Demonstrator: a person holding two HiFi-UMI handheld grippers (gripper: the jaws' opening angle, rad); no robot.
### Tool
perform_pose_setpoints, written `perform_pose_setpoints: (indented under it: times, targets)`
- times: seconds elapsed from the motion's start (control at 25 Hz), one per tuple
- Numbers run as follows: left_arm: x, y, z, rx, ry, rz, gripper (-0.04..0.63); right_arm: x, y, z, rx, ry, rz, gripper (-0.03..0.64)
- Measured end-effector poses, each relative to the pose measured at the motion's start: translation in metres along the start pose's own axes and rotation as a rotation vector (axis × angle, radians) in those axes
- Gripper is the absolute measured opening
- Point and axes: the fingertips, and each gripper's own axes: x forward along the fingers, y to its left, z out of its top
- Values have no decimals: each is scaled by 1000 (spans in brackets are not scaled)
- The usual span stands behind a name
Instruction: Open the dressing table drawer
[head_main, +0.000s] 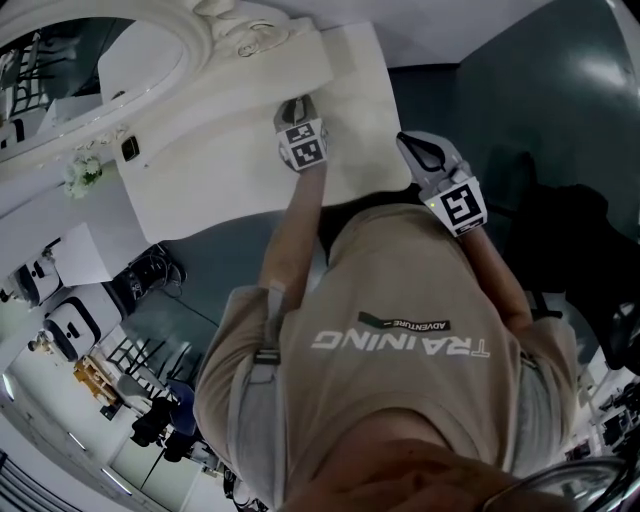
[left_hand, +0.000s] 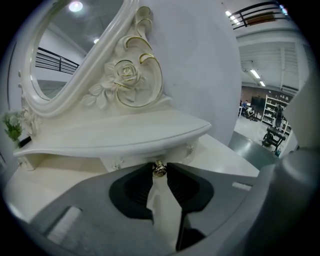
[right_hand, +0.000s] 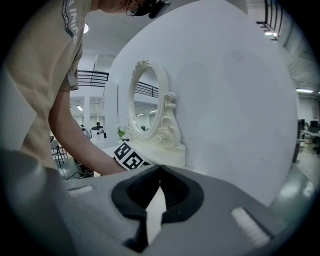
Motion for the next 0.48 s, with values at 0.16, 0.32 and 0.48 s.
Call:
perform_pose_setpoints:
  times: [0.16,0.32,0.48]
  targets:
    - [-5,-2,-3,23,16,1,95,-1,-8,-3,13,5,-9,3]
    - [-14,-6,-12,22,28,2,95,0,-7,-6,19,4,3,3]
    - [-20,-6,-16,15,36,13,95,3,-5,-5,13,-4,30,3]
